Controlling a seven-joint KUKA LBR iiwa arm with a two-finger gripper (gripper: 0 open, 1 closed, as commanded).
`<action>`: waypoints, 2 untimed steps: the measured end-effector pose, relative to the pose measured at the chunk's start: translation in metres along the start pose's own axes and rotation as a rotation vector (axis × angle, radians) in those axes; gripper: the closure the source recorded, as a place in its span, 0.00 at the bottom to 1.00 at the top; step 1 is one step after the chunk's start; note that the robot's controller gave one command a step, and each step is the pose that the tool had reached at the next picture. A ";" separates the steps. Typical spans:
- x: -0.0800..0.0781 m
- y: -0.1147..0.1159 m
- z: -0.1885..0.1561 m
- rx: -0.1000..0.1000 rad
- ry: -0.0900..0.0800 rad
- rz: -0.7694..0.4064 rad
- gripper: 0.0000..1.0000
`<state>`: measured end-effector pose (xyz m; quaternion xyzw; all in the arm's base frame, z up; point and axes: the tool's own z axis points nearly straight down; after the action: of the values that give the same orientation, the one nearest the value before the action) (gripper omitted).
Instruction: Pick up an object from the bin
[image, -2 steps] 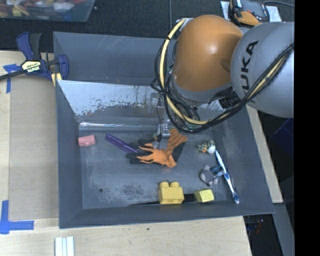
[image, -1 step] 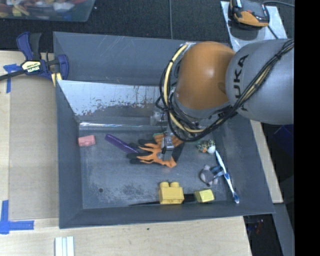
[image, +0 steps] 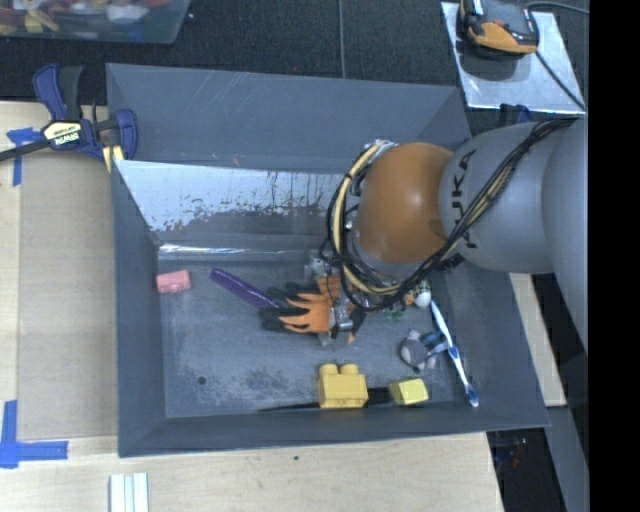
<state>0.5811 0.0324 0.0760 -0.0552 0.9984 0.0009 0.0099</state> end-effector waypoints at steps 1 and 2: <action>-0.005 -0.003 0.026 0.001 -0.001 -0.125 0.00; 0.016 0.008 0.006 0.000 -0.003 0.024 0.00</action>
Offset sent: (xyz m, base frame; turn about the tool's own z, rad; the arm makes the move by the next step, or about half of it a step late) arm -0.0209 0.0072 -0.0060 0.0230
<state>0.5641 0.0380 0.0698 -0.0435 0.9990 0.0009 0.0114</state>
